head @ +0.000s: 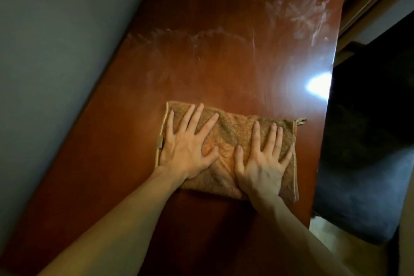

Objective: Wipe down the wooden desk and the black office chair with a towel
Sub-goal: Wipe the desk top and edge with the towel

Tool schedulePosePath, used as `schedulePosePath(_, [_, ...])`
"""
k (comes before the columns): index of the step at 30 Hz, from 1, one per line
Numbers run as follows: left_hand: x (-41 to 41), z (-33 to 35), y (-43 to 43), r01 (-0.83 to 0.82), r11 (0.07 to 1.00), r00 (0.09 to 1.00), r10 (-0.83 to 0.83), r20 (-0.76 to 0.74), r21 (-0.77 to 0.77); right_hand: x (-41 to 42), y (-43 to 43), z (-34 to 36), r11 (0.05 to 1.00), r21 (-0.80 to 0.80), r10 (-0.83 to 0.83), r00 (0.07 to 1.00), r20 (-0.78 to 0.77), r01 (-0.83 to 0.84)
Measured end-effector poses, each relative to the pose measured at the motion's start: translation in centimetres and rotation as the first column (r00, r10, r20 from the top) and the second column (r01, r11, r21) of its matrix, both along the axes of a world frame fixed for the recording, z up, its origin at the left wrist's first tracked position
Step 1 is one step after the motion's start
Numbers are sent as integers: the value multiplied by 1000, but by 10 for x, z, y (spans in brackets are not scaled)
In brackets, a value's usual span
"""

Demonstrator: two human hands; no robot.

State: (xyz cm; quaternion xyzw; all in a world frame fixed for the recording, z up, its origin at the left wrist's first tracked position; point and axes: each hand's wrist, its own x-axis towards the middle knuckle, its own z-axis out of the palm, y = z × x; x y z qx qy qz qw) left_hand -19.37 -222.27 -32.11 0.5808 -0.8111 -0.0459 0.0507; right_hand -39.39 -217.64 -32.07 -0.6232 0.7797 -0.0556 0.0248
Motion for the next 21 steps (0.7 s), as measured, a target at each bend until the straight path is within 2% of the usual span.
schedulePosePath(9, [-1, -1, -111, 158, 987, 987, -158, 21, 12, 8, -80, -3, 993, -16, -116, 993, 27, 116])
schedulePosePath(21, [-9, -2, -205, 180, 984, 983, -180, 47, -6, 4, -167, -12, 981, -90, -170, 985, 34, 173])
